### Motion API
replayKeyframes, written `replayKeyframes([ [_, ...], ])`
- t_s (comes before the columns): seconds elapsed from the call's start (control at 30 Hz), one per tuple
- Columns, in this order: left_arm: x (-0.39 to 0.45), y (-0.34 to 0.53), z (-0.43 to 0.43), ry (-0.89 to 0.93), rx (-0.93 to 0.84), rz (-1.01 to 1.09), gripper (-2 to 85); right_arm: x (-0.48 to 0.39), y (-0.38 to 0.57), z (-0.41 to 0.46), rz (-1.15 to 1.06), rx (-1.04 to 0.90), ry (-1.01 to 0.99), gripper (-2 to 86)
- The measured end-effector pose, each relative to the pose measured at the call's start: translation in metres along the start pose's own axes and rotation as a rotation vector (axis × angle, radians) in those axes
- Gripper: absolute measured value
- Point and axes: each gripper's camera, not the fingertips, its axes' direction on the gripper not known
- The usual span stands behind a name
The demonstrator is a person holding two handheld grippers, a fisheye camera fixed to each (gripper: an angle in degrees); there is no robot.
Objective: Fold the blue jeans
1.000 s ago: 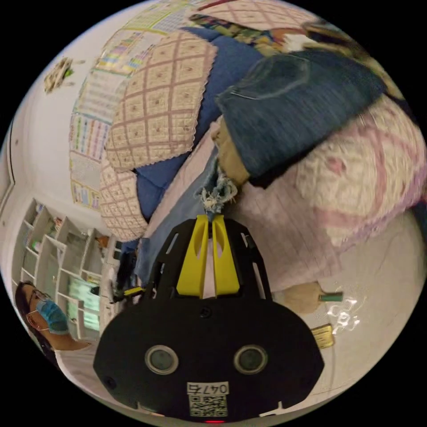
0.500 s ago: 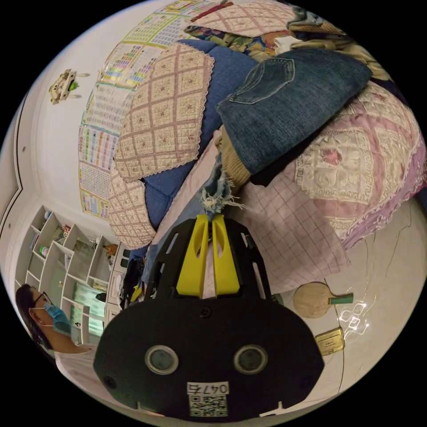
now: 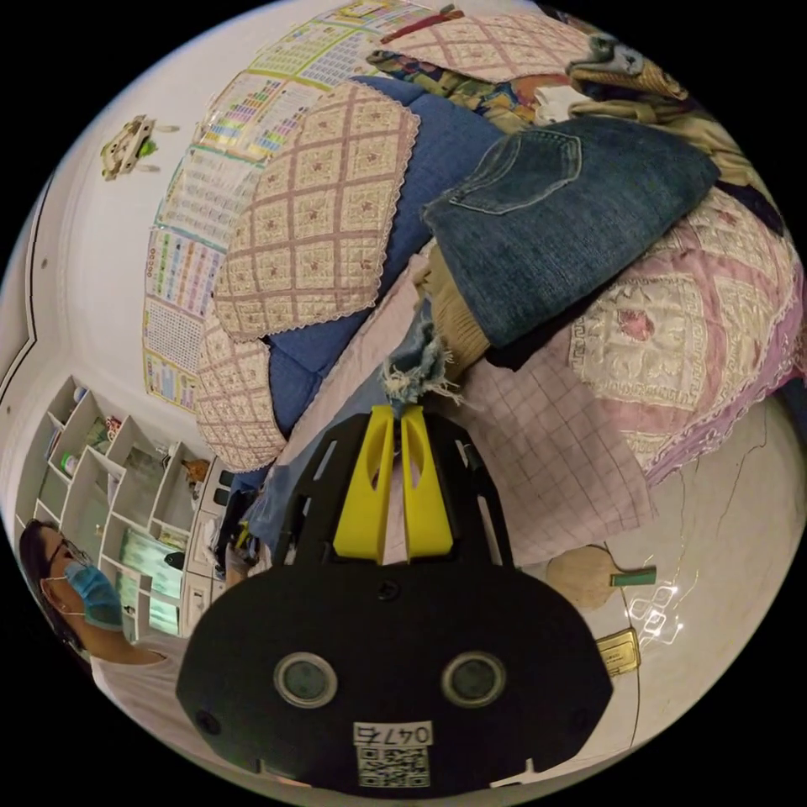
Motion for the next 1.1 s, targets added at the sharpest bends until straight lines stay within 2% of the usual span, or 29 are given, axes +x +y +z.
replayKeyframes([
  [0.07, 0.034, 0.002, -0.034, -0.080, 0.095, 0.113, 3.1, -0.004, 0.007, -0.015, -0.008, 0.021, -0.003, -1.0],
  [0.13, 0.050, -0.002, -0.046, -0.152, 0.099, 0.163, 3.1, -0.002, 0.013, -0.023, -0.005, 0.021, 0.019, -1.0],
  [0.2, 0.047, -0.023, -0.015, -0.213, -0.126, 0.134, 3.7, 0.004, 0.019, -0.027, 0.008, -0.002, 0.052, -1.0],
  [0.27, 0.042, -0.037, 0.001, -0.191, -0.241, 0.082, 4.8, 0.016, 0.027, -0.034, 0.056, 0.003, 0.044, -0.9],
  [0.37, 0.060, -0.058, -0.016, -0.118, -0.222, 0.031, 8.0, 0.026, 0.036, -0.043, 0.097, 0.018, 0.023, -0.7],
  [0.53, 0.138, -0.066, -0.062, -0.213, -0.161, 0.134, 10.5, 0.032, 0.050, -0.058, 0.110, 0.060, 0.007, 4.1],
  [0.63, 0.224, -0.067, -0.078, -0.164, -0.139, 0.335, 6.7, 0.033, 0.058, -0.065, 0.106, 0.076, 0.003, 6.9],
  [0.7, 0.327, -0.071, -0.066, 0.045, -0.247, 0.629, 4.8, 0.032, 0.061, -0.069, 0.099, 0.085, -0.011, 6.9],
  [0.73, 0.354, -0.071, -0.060, 0.104, -0.286, 0.695, 4.8, 0.030, 0.062, -0.071, 0.090, 0.080, -0.026, 6.7],
  [0.8, 0.460, -0.071, -0.037, 0.313, -0.373, 0.884, 5.6, 0.028, 0.065, -0.073, 0.072, 0.081, -0.037, 6.1],
  [0.87, 0.538, -0.069, -0.019, 0.387, -0.388, 1.029, 5.9, 0.026, 0.068, -0.076, 0.049, 0.069, -0.054, 5.2],
  [1.0, 0.706, -0.065, 0.048, 0.339, -0.483, 1.318, 6.2, 0.028, 0.070, -0.083, 0.041, 0.072, -0.072, 4.1],
  [1.1, 0.797, -0.069, 0.095, 0.448, -0.604, 1.357, 6.3, 0.030, 0.072, -0.089, 0.025, 0.075, -0.080, 3.6],
])
